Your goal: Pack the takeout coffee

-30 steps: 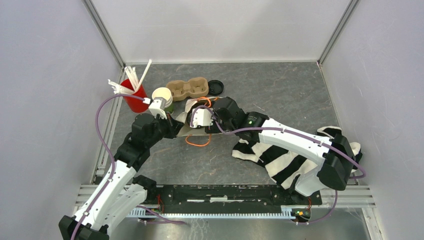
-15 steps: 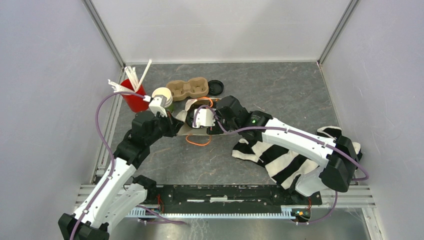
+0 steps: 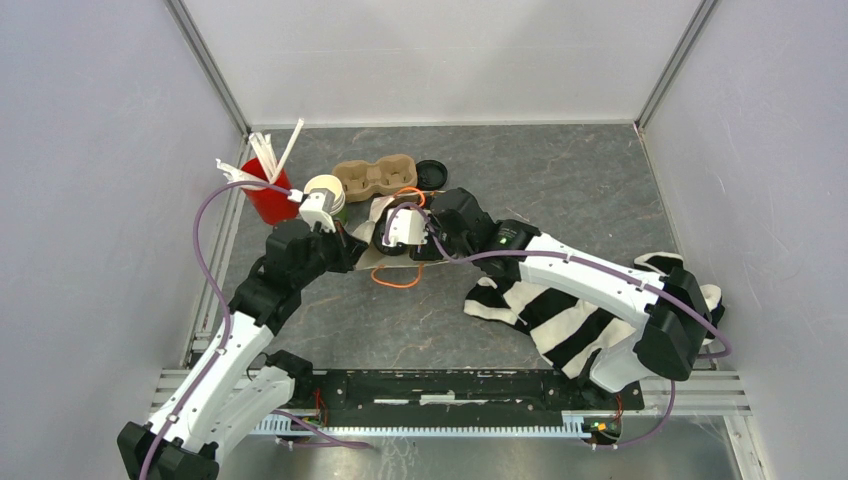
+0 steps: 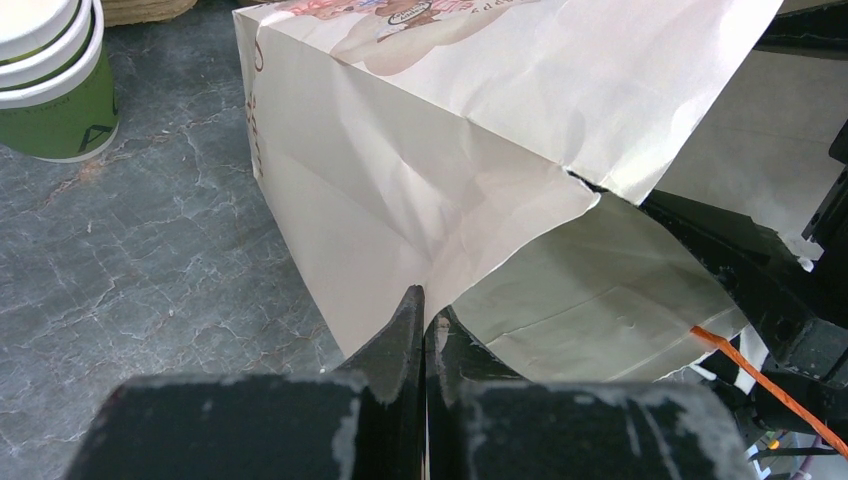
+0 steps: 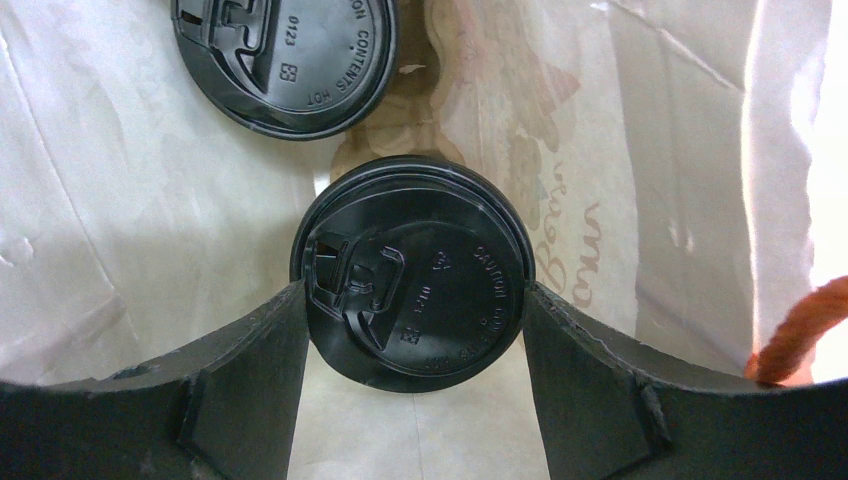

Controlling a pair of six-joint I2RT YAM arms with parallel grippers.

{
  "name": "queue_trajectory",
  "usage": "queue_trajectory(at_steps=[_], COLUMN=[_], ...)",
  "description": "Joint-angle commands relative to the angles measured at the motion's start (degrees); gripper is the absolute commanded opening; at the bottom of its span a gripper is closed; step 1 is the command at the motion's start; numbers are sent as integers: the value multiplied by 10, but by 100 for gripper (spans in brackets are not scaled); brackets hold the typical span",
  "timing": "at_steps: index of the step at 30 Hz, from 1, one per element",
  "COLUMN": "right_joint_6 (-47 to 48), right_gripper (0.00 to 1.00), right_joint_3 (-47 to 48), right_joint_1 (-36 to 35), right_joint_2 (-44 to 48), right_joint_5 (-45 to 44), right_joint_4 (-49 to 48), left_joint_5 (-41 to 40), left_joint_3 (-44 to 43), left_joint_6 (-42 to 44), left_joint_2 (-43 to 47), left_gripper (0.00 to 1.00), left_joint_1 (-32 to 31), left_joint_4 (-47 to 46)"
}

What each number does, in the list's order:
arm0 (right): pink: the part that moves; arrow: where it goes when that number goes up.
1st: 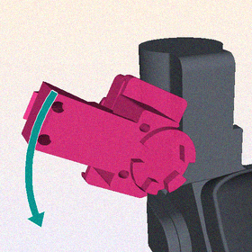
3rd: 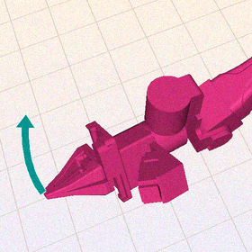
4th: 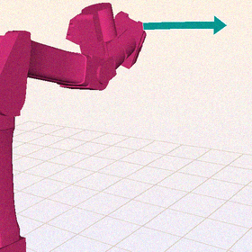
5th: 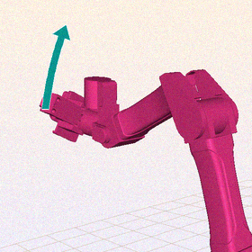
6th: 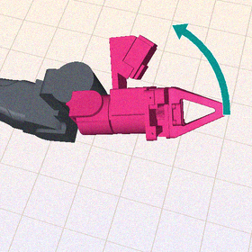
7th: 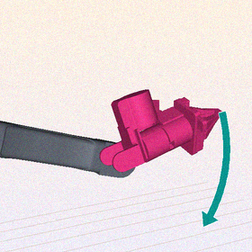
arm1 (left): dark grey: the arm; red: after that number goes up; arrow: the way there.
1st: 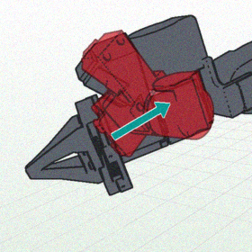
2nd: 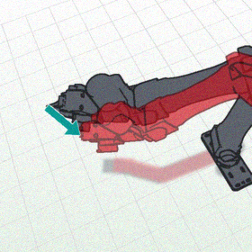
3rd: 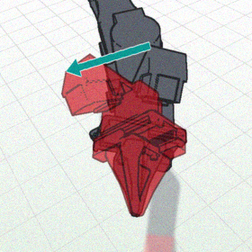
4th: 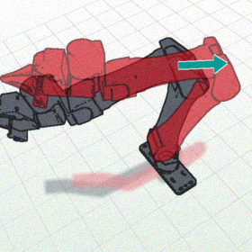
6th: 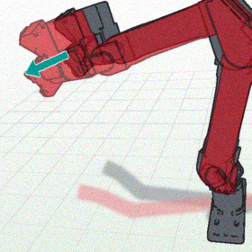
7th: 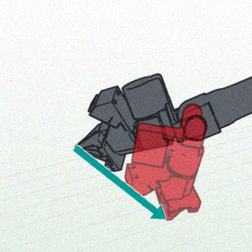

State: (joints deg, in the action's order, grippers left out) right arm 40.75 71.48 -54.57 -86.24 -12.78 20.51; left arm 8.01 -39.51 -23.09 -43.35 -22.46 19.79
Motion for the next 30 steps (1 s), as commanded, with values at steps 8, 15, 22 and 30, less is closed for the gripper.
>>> queue_trajectory(at_steps=[8,15,22,30], right_joint_6=[-29,-66,-68,-41], right_gripper=[49,48,48,49], right_joint_3=[67,80,61,45], right_joint_1=[3,3,4,4], right_joint_2=[20,18,-10,-46], right_joint_5=[76,108,95,-4], right_joint_4=[87,100,72,7], left_joint_5=[-13,-14,-12,-8], left_joint_3=[-28,-27,-31,-32], left_joint_6=[23,30,42,42], left_joint_2=[-8,-14,-15,-10], left_gripper=[2,2,2,2], left_joint_1=[3,3,2,3], left_joint_4=[12,10,15,21])
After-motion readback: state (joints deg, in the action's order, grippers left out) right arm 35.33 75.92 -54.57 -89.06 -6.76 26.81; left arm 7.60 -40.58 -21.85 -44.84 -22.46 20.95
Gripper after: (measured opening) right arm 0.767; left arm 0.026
